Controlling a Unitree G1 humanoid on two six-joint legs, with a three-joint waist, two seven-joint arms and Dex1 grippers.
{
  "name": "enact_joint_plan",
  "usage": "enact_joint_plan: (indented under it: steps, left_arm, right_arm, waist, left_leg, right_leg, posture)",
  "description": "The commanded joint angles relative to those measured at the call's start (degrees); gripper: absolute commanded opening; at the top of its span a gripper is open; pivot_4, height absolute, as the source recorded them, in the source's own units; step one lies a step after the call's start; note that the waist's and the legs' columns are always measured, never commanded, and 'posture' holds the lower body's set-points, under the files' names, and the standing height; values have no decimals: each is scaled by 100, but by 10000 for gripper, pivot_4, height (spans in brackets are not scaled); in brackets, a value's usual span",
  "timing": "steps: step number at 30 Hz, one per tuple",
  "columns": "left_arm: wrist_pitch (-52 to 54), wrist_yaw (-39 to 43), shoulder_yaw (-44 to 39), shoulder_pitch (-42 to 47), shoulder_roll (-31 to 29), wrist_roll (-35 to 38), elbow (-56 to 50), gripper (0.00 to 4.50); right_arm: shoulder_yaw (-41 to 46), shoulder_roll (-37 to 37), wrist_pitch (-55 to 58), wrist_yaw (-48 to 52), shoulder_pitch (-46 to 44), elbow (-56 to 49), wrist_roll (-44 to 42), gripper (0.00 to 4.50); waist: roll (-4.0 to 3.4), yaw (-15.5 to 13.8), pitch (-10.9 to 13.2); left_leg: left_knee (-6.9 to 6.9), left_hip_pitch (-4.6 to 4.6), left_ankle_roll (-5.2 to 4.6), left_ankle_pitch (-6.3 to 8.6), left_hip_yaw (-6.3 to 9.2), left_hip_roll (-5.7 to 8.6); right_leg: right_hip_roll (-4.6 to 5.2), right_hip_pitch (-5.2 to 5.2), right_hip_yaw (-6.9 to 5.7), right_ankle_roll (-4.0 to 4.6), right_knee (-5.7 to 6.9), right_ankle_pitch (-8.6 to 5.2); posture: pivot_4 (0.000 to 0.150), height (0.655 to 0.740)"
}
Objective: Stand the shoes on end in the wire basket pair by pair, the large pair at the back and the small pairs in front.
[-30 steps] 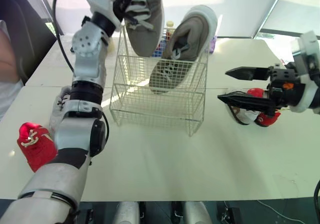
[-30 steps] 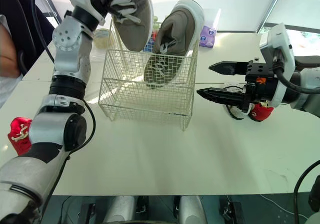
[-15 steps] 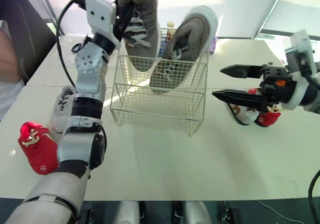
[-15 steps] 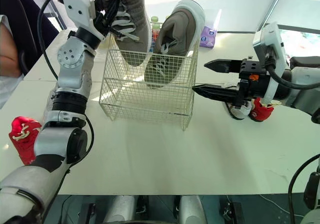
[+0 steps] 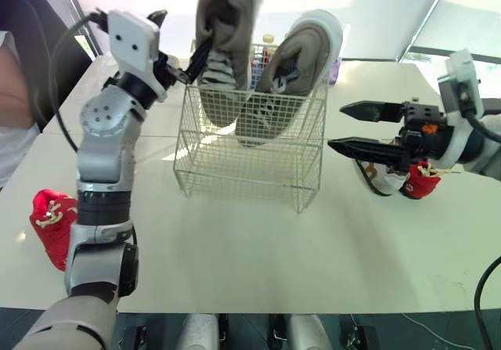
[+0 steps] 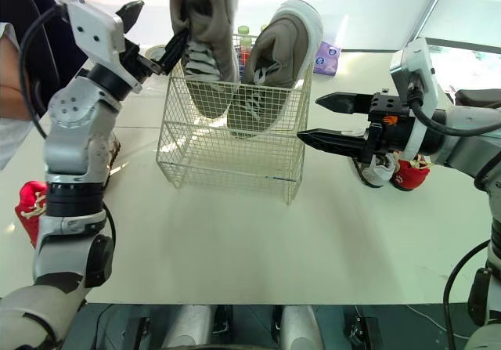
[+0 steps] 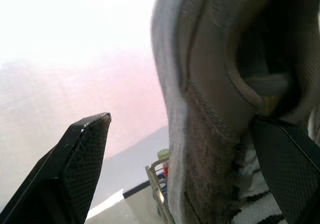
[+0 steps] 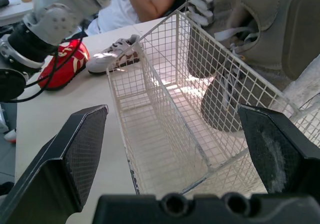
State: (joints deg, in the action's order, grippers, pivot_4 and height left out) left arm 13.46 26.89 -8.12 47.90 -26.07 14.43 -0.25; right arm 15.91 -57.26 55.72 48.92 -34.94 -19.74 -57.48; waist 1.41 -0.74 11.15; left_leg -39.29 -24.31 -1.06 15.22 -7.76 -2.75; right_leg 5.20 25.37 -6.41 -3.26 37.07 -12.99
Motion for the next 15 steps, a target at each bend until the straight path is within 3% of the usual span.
enact_joint_plan:
  steps: [1, 5, 9, 15]
  left_arm:
    - [578, -81, -318, 83, -206, 359, -578, 44567]
    - [754, -82, -461, 305, -321, 516, -489, 44567]
    - [1626, 234, -963, 420, -705, 1394, -552, 44567]
    - [2119, -168, -1591, 717, -797, 2034, -196, 44567]
  right_arm:
    - [42, 53, -186, 55, -142, 78, 73, 45000]
    - [-25, 164, -295, 84, -162, 155, 170, 45000]
    - [9, 215, -365, 129, -100, 224, 232, 45000]
    - [-4, 353, -486, 34, -212, 463, 352, 45000]
  waist:
    - [0, 4, 0]
    - [0, 4, 0]
    - [0, 7, 0]
    - [0, 1, 0]
  left_leg:
    - [0, 0, 0, 0, 0, 0]
    - [0, 1, 2, -1, 1, -1]
    - [0, 1, 5, -3, 0, -1]
    - [0, 2, 9, -5, 2, -2]
  right_leg:
    - [0, 0, 1, 0, 0, 0]
    - [-3, 0, 0, 0, 1, 0]
    - [-3, 0, 0, 0, 1, 0]
    - [-4, -2, 0, 0, 1, 0]
  posture:
    - [1500, 7400]
    - [1500, 7400]
    - [1500, 7400]
    - [1500, 7400]
